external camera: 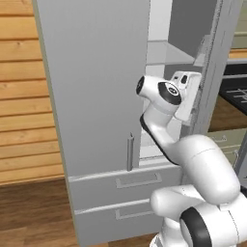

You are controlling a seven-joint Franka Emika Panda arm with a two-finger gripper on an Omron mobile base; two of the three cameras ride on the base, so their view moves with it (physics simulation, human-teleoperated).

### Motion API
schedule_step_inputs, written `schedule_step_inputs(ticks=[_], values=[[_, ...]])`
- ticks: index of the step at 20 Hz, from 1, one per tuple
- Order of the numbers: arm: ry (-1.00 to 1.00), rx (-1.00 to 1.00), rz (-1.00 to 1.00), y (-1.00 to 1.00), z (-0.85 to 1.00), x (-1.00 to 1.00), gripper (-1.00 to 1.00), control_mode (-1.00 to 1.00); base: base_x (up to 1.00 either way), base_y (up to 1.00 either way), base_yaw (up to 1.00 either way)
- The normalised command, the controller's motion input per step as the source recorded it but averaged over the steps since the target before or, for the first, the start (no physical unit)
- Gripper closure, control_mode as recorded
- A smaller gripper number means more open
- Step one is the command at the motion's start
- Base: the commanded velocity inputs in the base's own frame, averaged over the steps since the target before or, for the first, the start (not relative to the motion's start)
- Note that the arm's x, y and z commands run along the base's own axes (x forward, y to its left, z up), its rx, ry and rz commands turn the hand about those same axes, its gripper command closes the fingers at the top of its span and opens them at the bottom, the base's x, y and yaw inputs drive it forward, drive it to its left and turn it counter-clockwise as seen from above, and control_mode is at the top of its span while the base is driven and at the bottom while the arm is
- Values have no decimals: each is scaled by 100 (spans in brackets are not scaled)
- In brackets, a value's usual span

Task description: Take the strawberry from the fridge and place it on top of the pancake, located on the dining counter.

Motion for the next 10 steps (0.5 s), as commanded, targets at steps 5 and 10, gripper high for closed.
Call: schedule_step_inputs(ticks=[5, 10], values=[[-8, 0, -14, -98, 0, -52, -100, -100, 0, 0, 0], [-5, 0, -14, -100, 0, -27, -100, -100, 0, 0, 0]])
